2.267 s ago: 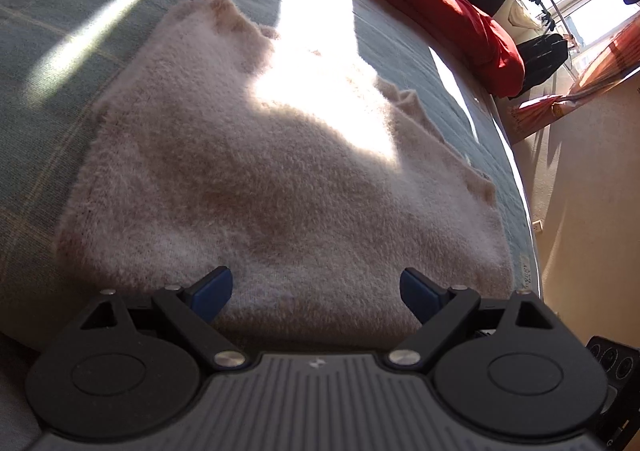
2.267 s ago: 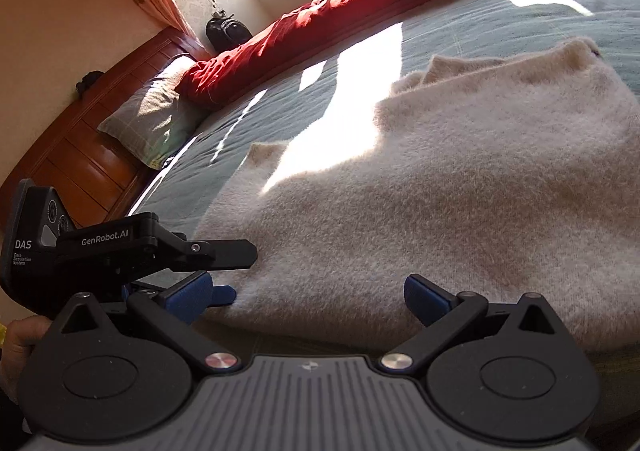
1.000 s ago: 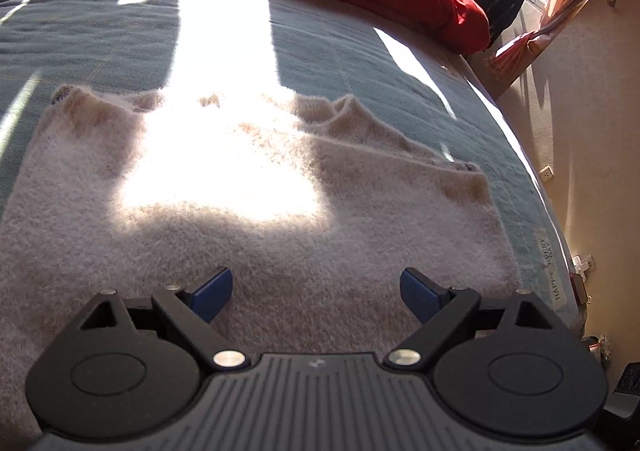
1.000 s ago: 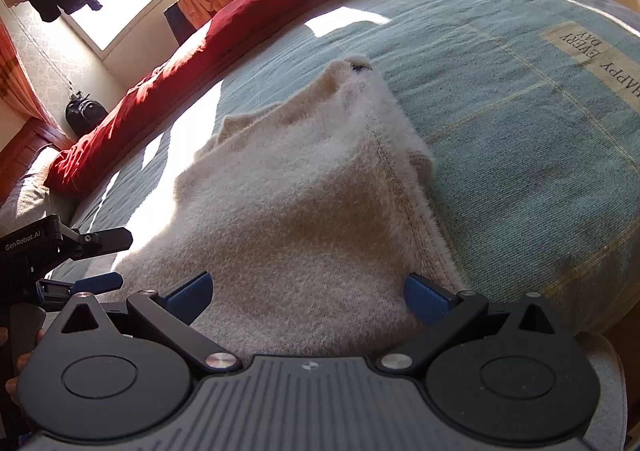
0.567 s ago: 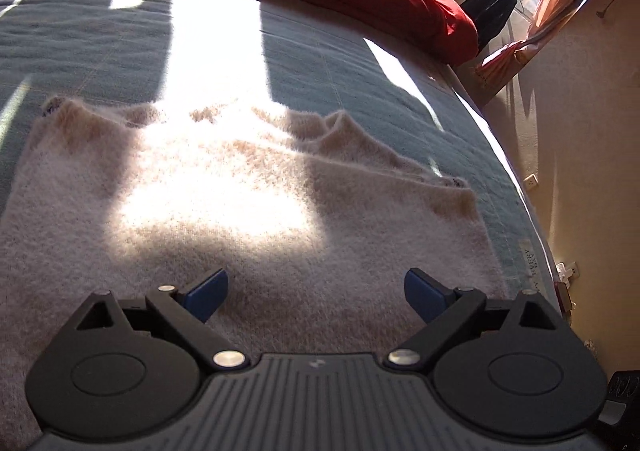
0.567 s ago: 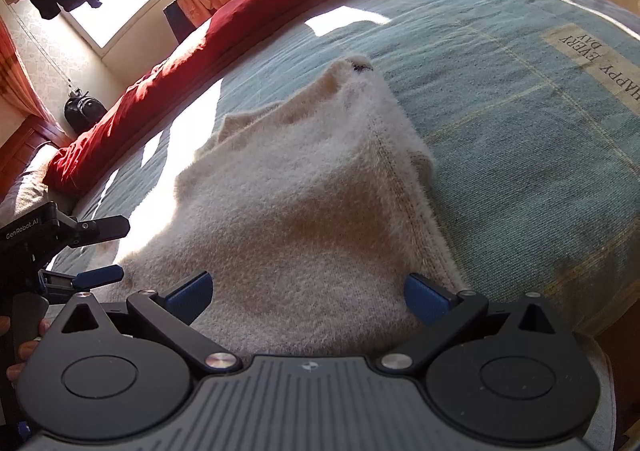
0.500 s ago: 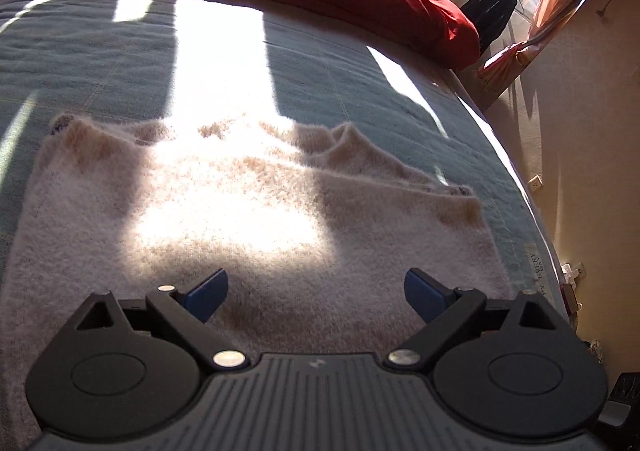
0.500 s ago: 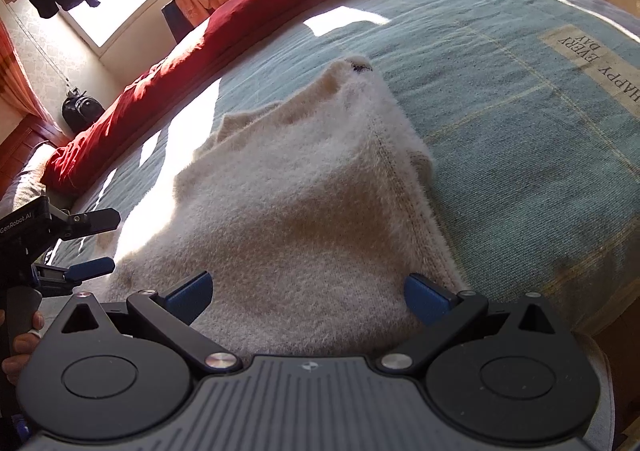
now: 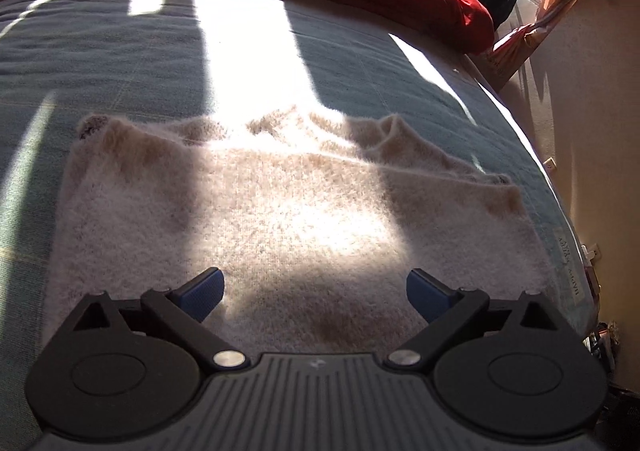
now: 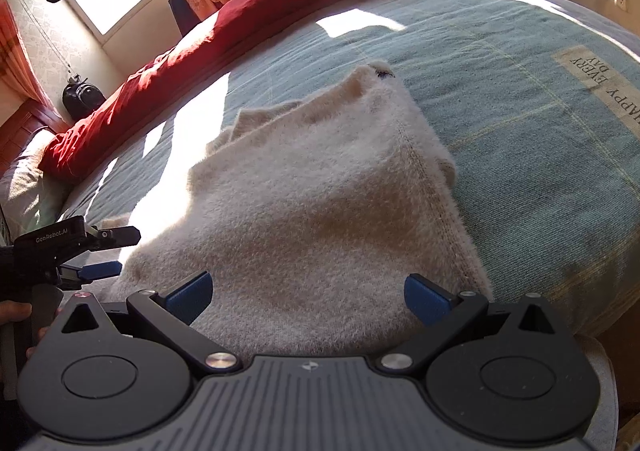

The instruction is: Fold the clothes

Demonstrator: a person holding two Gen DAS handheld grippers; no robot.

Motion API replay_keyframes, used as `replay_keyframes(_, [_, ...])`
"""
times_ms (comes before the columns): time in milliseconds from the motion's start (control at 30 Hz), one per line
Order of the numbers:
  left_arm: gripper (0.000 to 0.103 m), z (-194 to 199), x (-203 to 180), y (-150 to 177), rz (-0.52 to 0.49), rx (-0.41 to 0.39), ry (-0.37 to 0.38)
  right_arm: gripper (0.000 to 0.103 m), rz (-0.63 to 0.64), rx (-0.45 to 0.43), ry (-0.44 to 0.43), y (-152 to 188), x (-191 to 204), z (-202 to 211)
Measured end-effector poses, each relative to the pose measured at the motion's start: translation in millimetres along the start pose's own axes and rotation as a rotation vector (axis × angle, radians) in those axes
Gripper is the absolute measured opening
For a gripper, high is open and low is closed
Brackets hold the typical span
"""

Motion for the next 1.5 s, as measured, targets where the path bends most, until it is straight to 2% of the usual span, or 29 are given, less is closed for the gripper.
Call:
replay_keyframes(100, [0.097,25,21,-13,0.005,-0.038,0.008,0.103,0.022,-0.011,-0.014,-1,10,2])
replay_keyframes(233, [0.096,53,64,-22,0.020,-0.064,-0.049,0.103,0.048,-0.017,-0.034,0,27,0])
replay_keyframes(333, [0.089,65,97,-18,0.058,-0.064,-0.066,0.103,0.076,-0.015,-0.057,2,41,-2])
replay_keyframes(467, [0.073,59,130,1,0.157,-0.036,-0.032,0.103,0.111,-0.010,-0.080,4,57,-5])
replay_keyframes(500, [0.072,55,134,6,0.175,-0.029,-0.023,0.103,0.118,-0.005,-0.083,5,60,-7])
replay_keyframes(633, [0.072,43,140,16,0.212,-0.013,0.014,0.103,0.143,0.005,-0.073,6,69,-11])
replay_keyframes(900, [0.072,13,148,8,0.231,0.030,0.068,0.103,0.140,0.020,-0.049,3,69,-20])
replay_keyframes(1167, [0.072,-18,162,-1,0.343,0.029,0.177,0.103,0.134,0.005,-0.061,-5,71,-23])
replay_keyframes(1333, [0.072,-37,163,-15,0.355,0.047,0.214,0.103,0.123,0.002,-0.060,-12,72,-28])
replay_keyframes(1500, [0.072,-29,158,-2,0.335,0.072,0.257,0.103,0.109,0.010,-0.060,-11,73,-34])
Point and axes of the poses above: each gripper's, at about its wrist camera, not at the fingertips, and z roughly against the way its jaws point, x to its left, y to its underside, the point moved 7 cm from there along -z, roughly the way its jaws point, and after that the axes turned 9 degrees about -z, right-handed, at the moved point
